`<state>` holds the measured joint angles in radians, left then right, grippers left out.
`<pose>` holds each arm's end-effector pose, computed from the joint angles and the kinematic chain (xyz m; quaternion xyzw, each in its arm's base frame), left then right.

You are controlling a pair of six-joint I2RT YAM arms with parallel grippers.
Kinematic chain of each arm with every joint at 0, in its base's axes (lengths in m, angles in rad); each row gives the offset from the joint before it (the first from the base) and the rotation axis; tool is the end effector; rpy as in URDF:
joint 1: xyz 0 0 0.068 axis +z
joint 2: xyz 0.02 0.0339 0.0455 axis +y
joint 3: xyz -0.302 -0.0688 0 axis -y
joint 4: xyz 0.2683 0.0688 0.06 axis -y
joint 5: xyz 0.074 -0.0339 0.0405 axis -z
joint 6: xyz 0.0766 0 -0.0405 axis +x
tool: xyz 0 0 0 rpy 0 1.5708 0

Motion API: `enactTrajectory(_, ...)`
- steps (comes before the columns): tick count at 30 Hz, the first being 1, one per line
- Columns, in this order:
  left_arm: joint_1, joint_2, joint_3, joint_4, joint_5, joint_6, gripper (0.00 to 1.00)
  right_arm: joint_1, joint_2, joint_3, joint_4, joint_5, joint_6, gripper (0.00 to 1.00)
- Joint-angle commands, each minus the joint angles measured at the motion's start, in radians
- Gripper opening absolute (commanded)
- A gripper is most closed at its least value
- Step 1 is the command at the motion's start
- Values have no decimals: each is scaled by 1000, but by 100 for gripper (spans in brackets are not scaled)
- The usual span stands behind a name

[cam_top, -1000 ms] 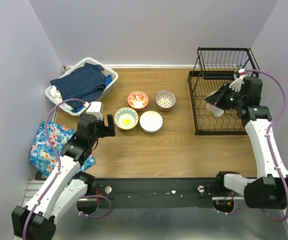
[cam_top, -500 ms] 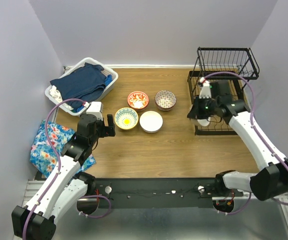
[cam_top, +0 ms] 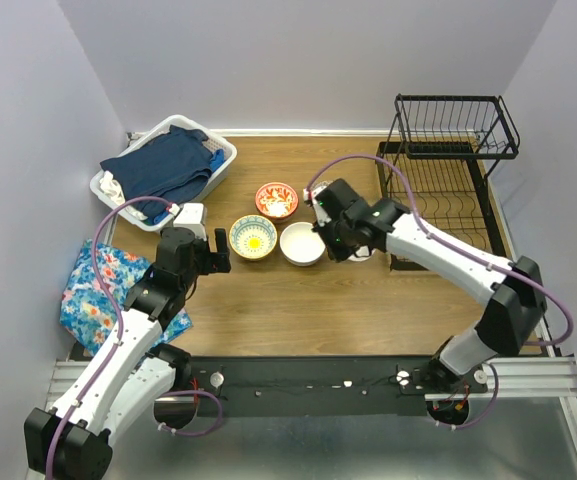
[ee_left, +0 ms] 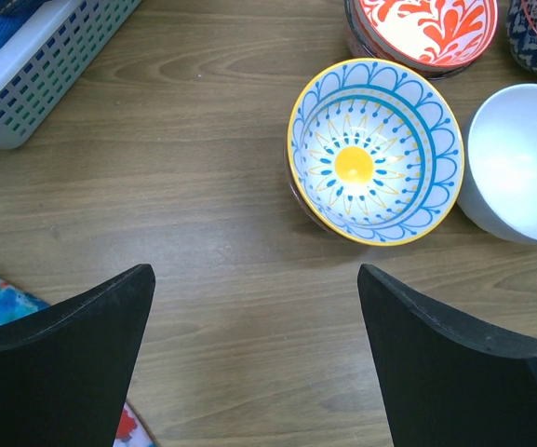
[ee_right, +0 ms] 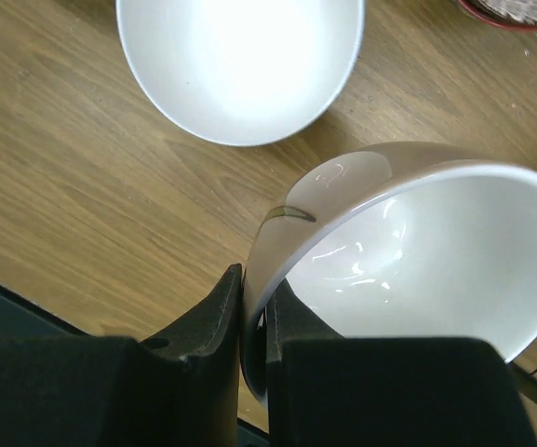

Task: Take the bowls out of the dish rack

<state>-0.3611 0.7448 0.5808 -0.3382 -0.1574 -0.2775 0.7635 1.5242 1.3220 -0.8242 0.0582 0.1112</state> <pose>0.1947 -0.0607 0.2616 -0.0041 0.8589 -0.0951 0.5032 0.2622 0.2448 0.2914 -0.3011 0.9145 0.0884 0.2553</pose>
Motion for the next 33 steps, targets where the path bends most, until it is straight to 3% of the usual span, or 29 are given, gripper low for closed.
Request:
enactTrajectory(1,4,-8,1,7,-42,3,99,82,71,95,-41,155,-76,1)
enactTrajectory(14,4,-7,1,2,-64,6,99,91,201,109,-58,296,-200,1)
enactTrajectory(27,5,2,5,4,-76,9,99,126,358,345,-81,204,-274,1)
enactTrajectory(33,5,-74,10,-24,-215,-9,99,145,428,417,-67,167,-271,1)
